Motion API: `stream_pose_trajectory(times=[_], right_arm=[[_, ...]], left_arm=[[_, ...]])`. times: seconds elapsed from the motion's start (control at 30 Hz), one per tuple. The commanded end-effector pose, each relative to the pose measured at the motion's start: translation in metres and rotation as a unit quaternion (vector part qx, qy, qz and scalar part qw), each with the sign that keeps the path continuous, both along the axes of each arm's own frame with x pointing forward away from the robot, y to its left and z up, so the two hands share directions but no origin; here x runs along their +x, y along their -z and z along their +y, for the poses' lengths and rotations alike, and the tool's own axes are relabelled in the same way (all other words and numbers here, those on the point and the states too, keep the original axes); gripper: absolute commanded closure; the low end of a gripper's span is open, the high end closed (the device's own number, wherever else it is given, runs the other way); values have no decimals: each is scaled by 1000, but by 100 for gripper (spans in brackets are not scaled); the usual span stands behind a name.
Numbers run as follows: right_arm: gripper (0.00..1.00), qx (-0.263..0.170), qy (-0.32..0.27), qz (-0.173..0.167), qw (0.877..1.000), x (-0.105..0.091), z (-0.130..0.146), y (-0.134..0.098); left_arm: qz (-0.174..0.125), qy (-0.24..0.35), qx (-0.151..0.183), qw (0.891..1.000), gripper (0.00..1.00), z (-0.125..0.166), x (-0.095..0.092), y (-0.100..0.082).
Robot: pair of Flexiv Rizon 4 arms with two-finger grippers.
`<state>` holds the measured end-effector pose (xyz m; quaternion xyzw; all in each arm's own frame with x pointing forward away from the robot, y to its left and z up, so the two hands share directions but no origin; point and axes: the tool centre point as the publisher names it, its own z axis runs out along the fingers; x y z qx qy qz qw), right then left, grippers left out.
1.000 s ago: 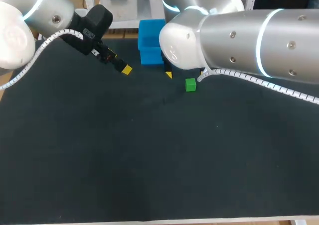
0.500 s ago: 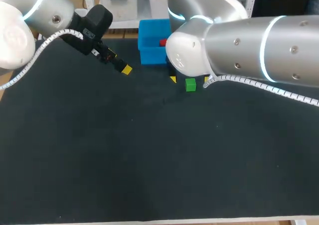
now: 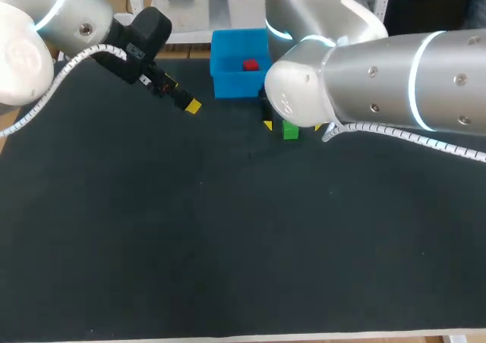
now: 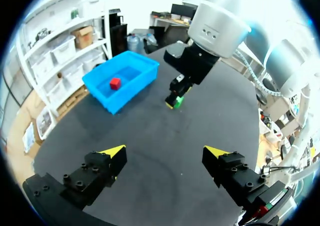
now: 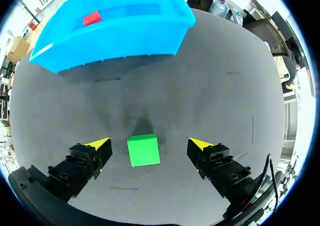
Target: Use the left arm to pick the red cube and place it into the blue plastic box first, then use the right arm to grasp the green cube and put it into the same blue plastic box after the first action is fully finished.
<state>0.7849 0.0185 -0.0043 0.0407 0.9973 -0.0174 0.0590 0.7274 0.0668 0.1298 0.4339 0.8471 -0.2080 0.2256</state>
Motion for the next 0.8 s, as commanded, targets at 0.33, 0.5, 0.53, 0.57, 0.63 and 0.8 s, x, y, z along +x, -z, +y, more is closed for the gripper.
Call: stream_pose_trajectory(times=[0.33, 0.5, 0.53, 0.57, 0.63, 0.8], right_arm=[[0, 4, -21, 3, 1000, 1, 6, 10], [91, 8, -25, 4, 1000, 1, 7, 10], [96, 8, -26, 5, 1000, 1, 7, 10], [96, 9, -26, 5, 1000, 1, 7, 11], [100, 10, -28, 7, 1000, 1, 7, 12], [100, 15, -29, 10, 999, 0, 9, 14]], left_arm=[[-1, 2, -2, 1000, 0, 1, 0, 1], [-1, 2, -2, 1000, 0, 1, 0, 1], [-1, 2, -2, 1000, 0, 1, 0, 1], [-1, 2, -2, 1000, 0, 1, 0, 1], [-1, 2, -2, 1000, 0, 1, 0, 1], [-1, 2, -2, 1000, 0, 1, 0, 1]])
